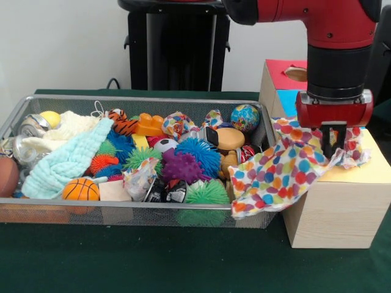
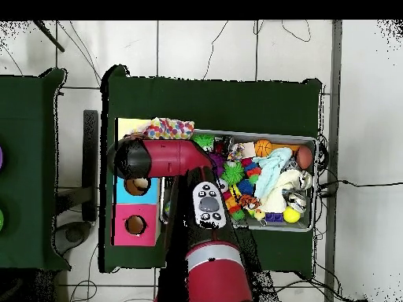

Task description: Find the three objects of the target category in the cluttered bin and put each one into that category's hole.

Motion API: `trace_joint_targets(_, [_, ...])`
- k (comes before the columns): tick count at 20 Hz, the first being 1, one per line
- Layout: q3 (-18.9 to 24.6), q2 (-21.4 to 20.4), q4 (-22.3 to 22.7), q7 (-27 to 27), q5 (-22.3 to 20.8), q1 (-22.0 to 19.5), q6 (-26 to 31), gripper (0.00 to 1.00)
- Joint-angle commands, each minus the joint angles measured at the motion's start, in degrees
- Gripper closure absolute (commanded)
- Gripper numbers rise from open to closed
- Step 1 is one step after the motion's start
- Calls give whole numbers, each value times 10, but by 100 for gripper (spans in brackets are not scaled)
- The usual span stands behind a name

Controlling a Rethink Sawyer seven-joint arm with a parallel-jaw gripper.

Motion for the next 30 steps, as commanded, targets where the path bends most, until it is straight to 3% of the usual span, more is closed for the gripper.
trace_joint_targets(1, [44, 42, 47, 27, -27, -4, -31, 100])
trace_joint_targets(12, [94, 99, 52, 23, -24, -29, -94, 100])
trace_joint_targets(16, [93, 110, 48, 29, -24, -25, -99, 100])
trace_joint_targets(25, [67, 83, 51, 42, -20, -7, -78, 100])
trace_joint_targets(30, [32, 33, 57, 56, -13, 18, -30, 100])
